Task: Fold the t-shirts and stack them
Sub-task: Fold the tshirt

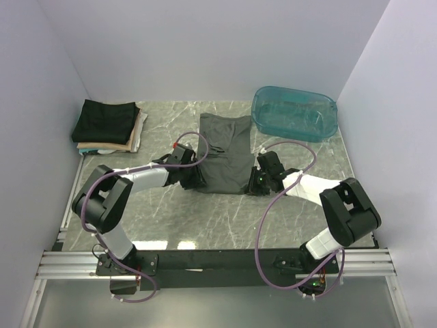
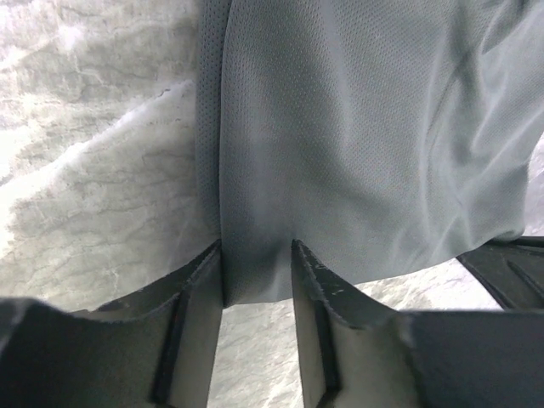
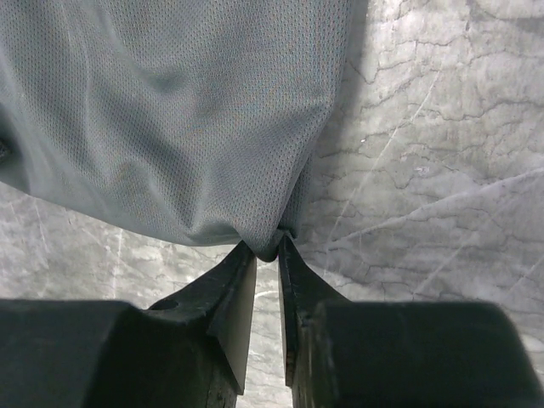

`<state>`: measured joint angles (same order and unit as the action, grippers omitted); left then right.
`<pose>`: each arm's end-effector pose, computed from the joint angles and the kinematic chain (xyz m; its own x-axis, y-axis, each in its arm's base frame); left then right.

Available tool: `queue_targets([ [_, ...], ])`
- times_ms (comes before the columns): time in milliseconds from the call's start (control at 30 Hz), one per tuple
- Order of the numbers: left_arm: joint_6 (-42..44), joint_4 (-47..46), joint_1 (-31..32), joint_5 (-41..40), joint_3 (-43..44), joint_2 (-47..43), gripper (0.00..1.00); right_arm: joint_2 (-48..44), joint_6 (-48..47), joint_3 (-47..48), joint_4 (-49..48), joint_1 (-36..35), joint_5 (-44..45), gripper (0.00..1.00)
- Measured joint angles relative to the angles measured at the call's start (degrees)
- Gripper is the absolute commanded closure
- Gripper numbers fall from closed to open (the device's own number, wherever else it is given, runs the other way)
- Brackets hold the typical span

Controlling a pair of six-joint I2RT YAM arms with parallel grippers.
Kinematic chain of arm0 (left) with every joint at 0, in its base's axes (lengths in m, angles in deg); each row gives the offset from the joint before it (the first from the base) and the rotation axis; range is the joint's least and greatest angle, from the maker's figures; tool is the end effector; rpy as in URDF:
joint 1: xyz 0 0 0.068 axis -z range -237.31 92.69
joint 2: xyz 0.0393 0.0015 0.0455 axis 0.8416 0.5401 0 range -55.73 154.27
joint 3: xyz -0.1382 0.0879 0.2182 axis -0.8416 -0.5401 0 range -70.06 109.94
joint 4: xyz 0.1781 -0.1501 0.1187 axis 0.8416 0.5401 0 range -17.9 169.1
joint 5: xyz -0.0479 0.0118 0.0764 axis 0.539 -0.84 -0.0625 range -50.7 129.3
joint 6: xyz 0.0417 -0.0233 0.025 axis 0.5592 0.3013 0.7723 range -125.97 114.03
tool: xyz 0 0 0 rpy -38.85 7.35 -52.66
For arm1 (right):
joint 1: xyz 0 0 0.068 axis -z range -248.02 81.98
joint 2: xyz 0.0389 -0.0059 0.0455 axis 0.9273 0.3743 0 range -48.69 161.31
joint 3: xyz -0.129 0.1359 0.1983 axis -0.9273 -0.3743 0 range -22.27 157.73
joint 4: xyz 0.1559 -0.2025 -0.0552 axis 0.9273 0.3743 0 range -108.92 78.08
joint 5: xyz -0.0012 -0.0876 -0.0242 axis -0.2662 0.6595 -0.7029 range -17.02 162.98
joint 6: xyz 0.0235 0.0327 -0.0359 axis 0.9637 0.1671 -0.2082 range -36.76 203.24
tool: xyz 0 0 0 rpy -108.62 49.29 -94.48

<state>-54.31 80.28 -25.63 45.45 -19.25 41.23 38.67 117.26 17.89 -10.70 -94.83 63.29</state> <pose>0.2777 -0.1760 0.1515 -0.8894 -0.3240 -0.3224 -0.1342 0.8594 -0.4935 0.2474 0.1317 0.1484 -0.9055 0.1602 -0.3931 -0.0283 0.9012 0.4325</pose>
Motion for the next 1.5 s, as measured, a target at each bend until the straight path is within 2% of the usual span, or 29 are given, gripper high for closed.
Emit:
queue_targets([
  [200,-0.94,0.44,0.37,-1.66,-0.94,-1.42,0.52,0.00,0.02,0.00,0.00,0.00,0.13,0.78],
  [467,-1.40,1.95,0.39,-3.13,-3.98,-4.79,0.53,-0.26,0.07,-0.50,-0.07,0.00,0.17,0.87],
  [667,-2.03,2.10,0.37,-3.65,-4.50,-4.85,0.66,-0.83,0.24,-1.18,-0.35,0.00,0.13,0.89],
  [733,-2.27,1.81,0.37,-3.56,-4.50,-4.52,0.91,-0.98,0.24,-1.31,-0.31,0.00,0.15,0.91],
  [800,-2.32,1.40,0.37,-3.17,-4.44,-3.76,0.99,-1.01,0.24,-1.33,-0.28,0.00,0.13,0.94],
  [900,-2.14,0.63,0.74,-3.06,-4.28,-3.61,0.99,-1.16,0.20,-1.51,-0.31,0.00,0.13,1.00],
  [1167,-2.45,-0.72,3.37,-4.63,-7.63,-6.75,0.99,-6.10,-1.62,-2.08,4.00,-0.07,1.70,1.00],
  [1400,-5.75,3.34,7.93,-6.25,-16.70,-21.09,0.99,-19.89,-2.14,-4.24,10.36,-3.50,1.20,1.00],
  [1500,-8.37,6.82,11.80,-7.67,-18.53,-29.22,0.99,-26.03,-2.03,-4.72,15.30,-6.32,1.51,1.00],
])
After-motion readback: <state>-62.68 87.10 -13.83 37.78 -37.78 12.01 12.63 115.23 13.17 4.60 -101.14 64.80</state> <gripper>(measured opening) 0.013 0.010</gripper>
